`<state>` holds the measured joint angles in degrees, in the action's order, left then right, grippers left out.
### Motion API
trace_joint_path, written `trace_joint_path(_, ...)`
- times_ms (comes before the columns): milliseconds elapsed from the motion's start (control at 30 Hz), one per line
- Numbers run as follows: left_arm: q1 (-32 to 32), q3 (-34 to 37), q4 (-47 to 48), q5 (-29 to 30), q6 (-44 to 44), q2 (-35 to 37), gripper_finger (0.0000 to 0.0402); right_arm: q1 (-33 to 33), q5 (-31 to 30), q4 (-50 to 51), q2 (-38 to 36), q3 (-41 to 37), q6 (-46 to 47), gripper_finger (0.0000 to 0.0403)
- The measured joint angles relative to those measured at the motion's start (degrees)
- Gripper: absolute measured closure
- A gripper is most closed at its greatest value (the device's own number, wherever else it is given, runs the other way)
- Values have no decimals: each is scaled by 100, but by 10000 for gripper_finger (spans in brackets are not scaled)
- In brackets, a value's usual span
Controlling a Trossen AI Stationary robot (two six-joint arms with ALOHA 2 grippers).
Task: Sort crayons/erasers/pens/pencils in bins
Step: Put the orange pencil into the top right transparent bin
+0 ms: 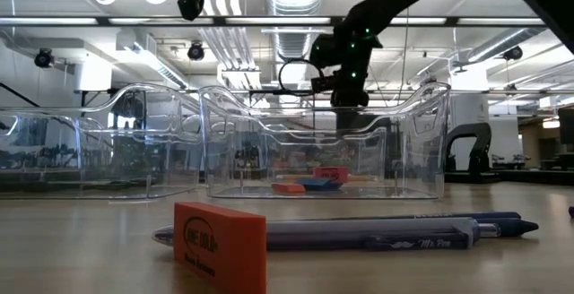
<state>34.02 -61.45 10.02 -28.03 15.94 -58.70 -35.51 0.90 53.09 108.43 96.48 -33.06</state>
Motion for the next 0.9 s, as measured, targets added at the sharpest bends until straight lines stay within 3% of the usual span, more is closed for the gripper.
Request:
trace_joint_path(267, 0, 0, -14, 2, -17, 0, 308, -65, 402, -7, 515, 82, -275, 390)
trace_joint_path(900, 8, 0, -101, 177, -32, -15, 308, -91, 462, -22, 1234, 329, -355, 390)
